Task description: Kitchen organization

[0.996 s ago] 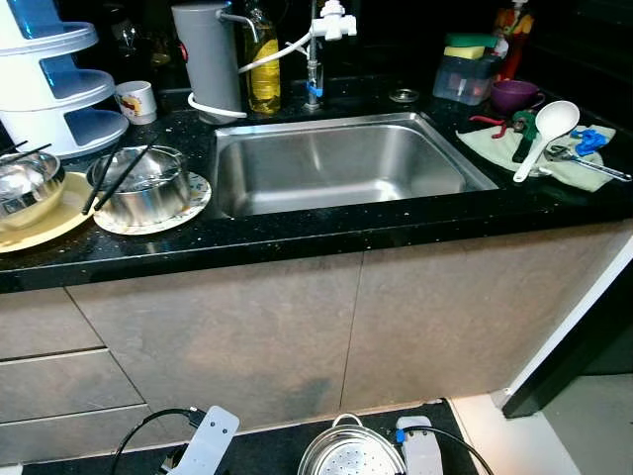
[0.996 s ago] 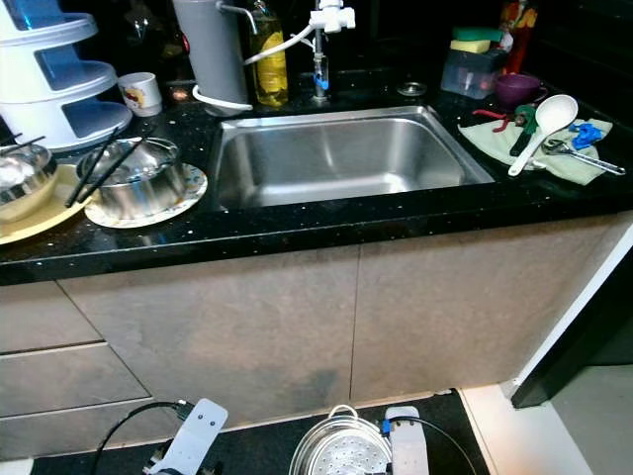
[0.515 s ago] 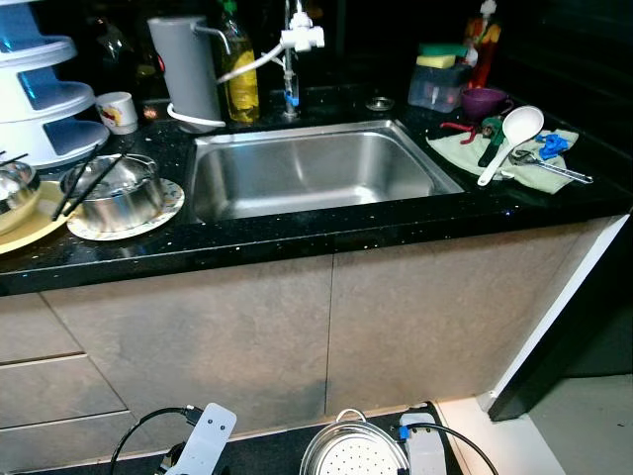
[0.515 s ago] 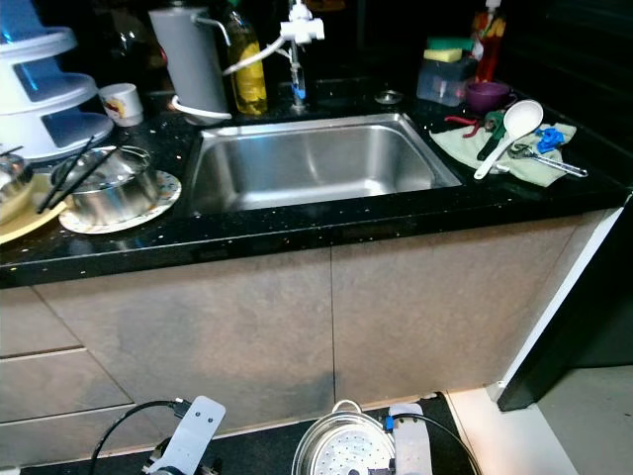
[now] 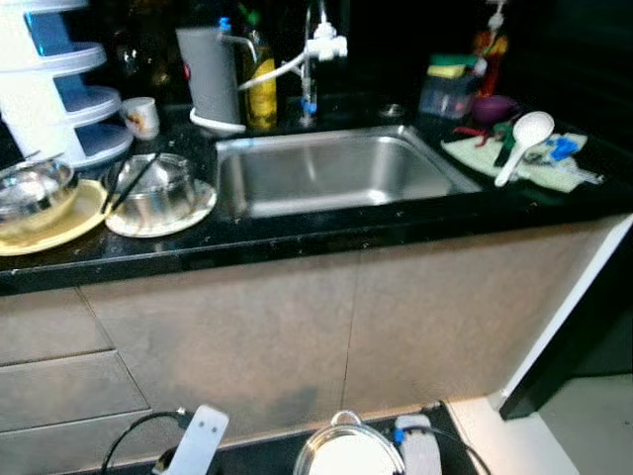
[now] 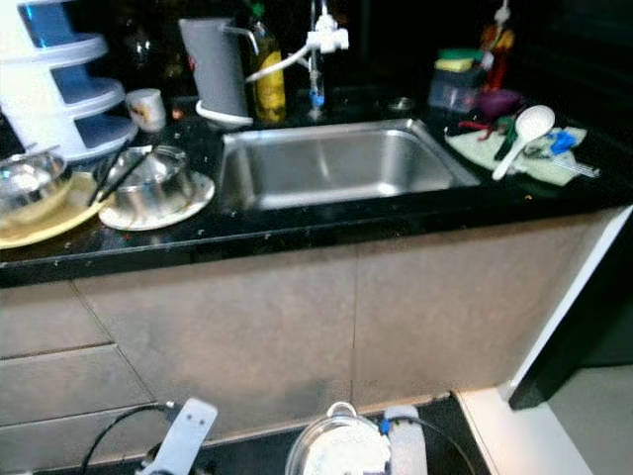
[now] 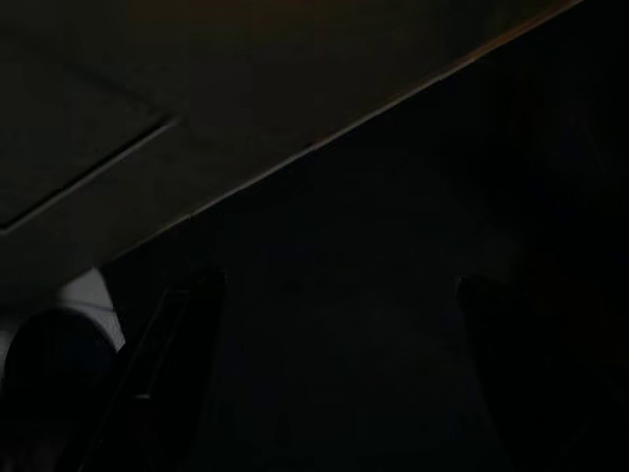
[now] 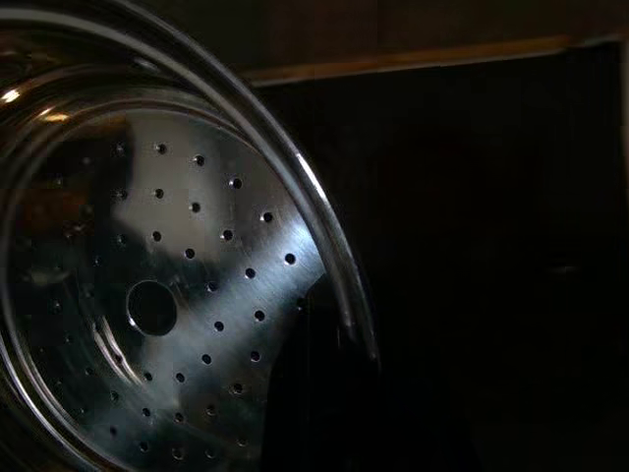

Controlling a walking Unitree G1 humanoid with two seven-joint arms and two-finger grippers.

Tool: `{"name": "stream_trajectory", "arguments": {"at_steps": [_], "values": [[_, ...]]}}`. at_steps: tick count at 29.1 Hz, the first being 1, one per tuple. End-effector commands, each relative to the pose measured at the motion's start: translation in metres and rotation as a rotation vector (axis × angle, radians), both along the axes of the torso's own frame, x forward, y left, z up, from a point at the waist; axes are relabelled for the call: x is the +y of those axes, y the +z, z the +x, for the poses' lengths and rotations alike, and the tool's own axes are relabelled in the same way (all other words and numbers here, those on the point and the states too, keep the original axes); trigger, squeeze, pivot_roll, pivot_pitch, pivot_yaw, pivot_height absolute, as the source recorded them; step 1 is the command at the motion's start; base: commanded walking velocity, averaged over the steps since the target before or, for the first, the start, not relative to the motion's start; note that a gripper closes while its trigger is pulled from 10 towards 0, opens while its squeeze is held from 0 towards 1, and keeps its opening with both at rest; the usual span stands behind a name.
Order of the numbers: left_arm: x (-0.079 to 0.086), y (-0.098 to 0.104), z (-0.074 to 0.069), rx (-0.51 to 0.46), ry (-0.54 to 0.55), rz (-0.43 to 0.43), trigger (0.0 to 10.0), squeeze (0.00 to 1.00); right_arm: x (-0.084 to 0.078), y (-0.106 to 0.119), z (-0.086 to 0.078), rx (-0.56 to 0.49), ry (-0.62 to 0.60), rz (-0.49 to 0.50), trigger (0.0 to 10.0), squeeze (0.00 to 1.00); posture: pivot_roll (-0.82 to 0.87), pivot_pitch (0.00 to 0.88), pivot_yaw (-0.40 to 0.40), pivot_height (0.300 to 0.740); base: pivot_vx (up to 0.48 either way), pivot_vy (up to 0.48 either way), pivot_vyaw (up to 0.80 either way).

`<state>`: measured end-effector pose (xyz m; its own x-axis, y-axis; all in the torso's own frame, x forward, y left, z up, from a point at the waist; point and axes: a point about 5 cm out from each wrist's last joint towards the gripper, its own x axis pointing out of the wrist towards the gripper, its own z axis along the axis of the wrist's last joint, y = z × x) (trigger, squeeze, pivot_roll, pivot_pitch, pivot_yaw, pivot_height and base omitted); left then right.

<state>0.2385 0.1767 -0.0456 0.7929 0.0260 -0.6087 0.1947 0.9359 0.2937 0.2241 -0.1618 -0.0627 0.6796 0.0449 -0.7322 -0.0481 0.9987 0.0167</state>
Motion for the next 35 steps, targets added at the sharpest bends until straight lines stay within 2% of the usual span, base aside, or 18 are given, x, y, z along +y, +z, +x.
{"name": "stream_trajectory", "arguments": {"at_steps": [1, 10, 13, 18, 20, 35], "values": [[0.0034, -0.0041, -0.006, 0.023, -0.009, 0.02, 10.0, 0.0, -0.005, -0.0047, -0.0075, 0.032, -0.004, -0.016, 10.0, 0.0, -0.07, 0.123, 0.004, 0.74, 0.0, 0.0, 0.0], [0.0032, -0.0033, -0.0055, 0.017, -0.063, 0.057, 10.0, 0.0, -0.0051, -0.0054, -0.0088, 0.034, -0.009, -0.015, 10.0, 0.0, -0.07, 0.126, 0.008, 0.74, 0.0, 0.0, 0.0], [0.0027, -0.0034, -0.0055, 0.02, -0.094, 0.081, 10.0, 0.0, -0.0052, -0.0055, -0.0091, 0.034, -0.011, -0.014, 10.0, 0.0, -0.07, 0.128, 0.01, 0.74, 0.0, -0.48, 0.0], [0.0035, -0.0032, -0.0056, 0.014, -0.077, 0.072, 10.0, 0.0, -0.0053, -0.0058, -0.0096, 0.036, -0.013, -0.013, 10.0, 0.0, -0.07, 0.129, 0.011, 0.74, 0.0, -0.48, 0.0], [0.0048, -0.0033, -0.0056, 0.014, -0.027, 0.039, 10.0, 0.0, -0.0055, -0.0061, -0.01, 0.037, -0.014, -0.013, 10.0, 0.0, -0.06, 0.129, 0.012, 0.74, 0.0, 0.0, 0.0], [0.0088, -0.0004, -0.0028, -0.017, 0.024, 0.026, 10.0, 0.0, -0.004, -0.0055, -0.0089, 0.034, -0.012, -0.009, 10.0, 0.0, -0.06, 0.134, 0.011, 0.74, 0.0, 0.0, 0.0]]}}
